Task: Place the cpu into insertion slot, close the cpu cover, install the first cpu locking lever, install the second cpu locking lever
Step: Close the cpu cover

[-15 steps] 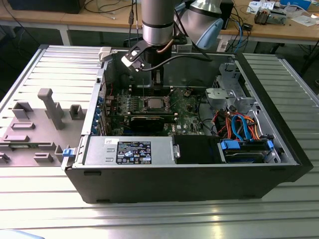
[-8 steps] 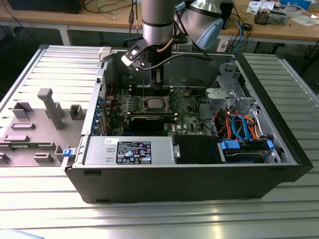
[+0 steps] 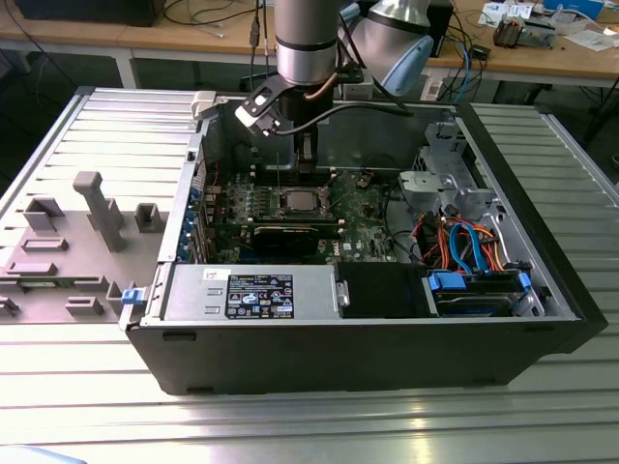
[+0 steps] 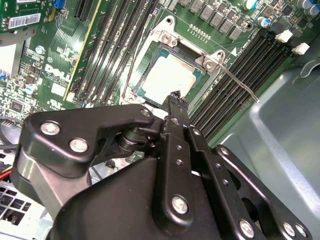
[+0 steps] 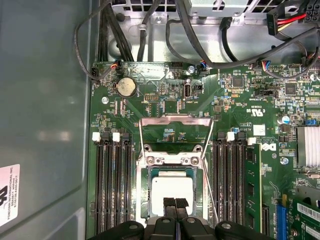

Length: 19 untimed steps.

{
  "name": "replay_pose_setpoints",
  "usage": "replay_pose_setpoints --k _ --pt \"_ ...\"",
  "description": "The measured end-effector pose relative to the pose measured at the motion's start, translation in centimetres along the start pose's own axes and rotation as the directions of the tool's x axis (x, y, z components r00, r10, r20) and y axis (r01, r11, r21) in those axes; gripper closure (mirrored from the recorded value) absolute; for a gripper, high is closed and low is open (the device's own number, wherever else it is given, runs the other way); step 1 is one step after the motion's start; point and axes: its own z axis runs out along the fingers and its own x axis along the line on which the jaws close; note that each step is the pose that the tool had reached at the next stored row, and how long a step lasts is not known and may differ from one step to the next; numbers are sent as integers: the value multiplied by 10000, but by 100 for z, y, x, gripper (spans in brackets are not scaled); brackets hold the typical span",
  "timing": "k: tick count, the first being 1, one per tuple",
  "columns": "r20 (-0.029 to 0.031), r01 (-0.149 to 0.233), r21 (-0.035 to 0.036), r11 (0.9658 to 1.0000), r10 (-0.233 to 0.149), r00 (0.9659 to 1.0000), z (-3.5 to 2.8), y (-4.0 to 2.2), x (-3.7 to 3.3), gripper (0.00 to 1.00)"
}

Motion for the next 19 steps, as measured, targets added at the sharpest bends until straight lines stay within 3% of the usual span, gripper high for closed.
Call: replay_pose_setpoints --k 19 --pt "1 0 1 10000 0 10000 -94 5 -2 89"
